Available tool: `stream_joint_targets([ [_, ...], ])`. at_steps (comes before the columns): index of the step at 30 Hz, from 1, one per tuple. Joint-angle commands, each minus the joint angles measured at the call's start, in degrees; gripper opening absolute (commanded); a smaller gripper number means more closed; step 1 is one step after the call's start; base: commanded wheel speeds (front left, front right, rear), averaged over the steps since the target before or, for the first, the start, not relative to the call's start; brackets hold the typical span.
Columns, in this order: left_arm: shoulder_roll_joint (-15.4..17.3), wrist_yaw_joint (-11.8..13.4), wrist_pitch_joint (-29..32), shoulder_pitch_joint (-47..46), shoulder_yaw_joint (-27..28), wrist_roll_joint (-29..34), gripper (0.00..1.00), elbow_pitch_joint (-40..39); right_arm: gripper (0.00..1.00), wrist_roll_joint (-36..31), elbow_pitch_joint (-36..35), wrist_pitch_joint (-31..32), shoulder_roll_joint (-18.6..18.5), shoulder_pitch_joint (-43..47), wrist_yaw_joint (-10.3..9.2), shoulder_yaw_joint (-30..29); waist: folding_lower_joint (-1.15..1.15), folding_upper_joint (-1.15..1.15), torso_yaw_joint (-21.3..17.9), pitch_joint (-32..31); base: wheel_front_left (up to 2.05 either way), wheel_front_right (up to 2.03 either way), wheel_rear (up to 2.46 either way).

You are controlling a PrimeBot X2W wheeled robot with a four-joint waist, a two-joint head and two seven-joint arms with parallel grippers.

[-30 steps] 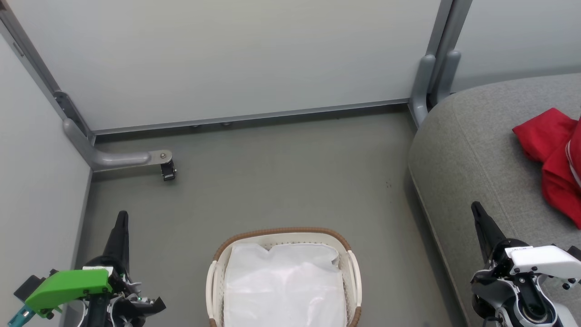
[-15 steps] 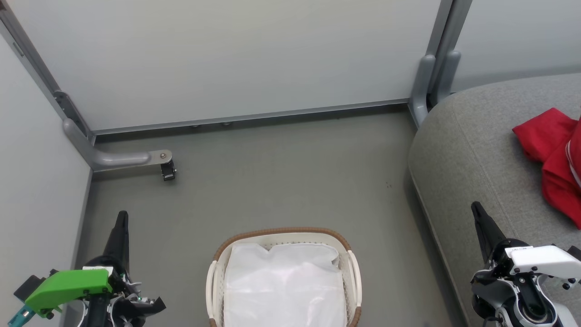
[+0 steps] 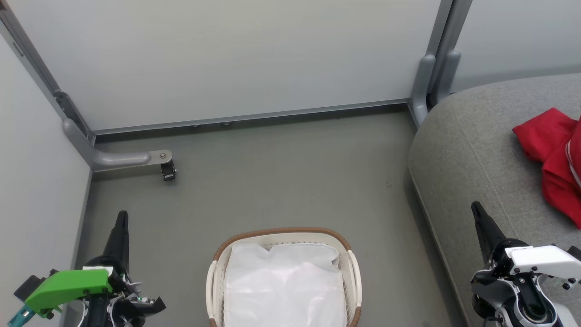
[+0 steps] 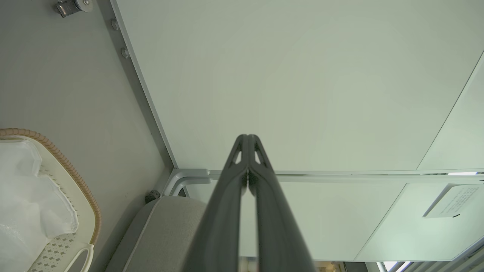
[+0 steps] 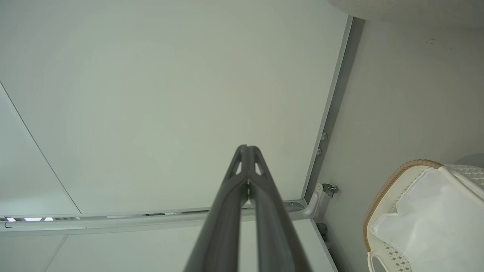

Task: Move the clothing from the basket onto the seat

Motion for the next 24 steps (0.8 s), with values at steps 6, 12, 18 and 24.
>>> stream_joint_targets([
  [6, 0.38, -0.28, 0.19, -0.59, 0.12, -0.21, 0.0, -0.08, 0.0, 0.22, -0.16, 0.18, -0.34, 0.59, -0.02, -0.08, 0.0, 0.0, 0.0, 0.0, 0.0, 0.0, 0.0],
  [12, 0.38, -0.28, 0.19, -0.59, 0.12, -0.21, 0.0, -0.08, 0.0, 0.22, -0.16, 0.18, -0.34, 0.59, -0.02, -0.08, 0.0, 0.0, 0.0, 0.0, 0.0, 0.0, 0.0],
  [18, 0.38, -0.28, 0.18, -0.59, 0.11, -0.21, 0.0, -0.08, 0.0, 0.22, -0.16, 0.18, -0.34, 0.6, -0.02, -0.08, 0.0, 0.0, 0.0, 0.0, 0.0, 0.0, 0.0],
  [24, 0.38, -0.27, 0.18, -0.59, 0.11, -0.21, 0.0, -0.09, 0.0, 0.22, -0.16, 0.18, -0.34, 0.6, -0.02, -0.07, 0.0, 0.0, 0.0, 0.0, 0.0, 0.0, 0.0],
])
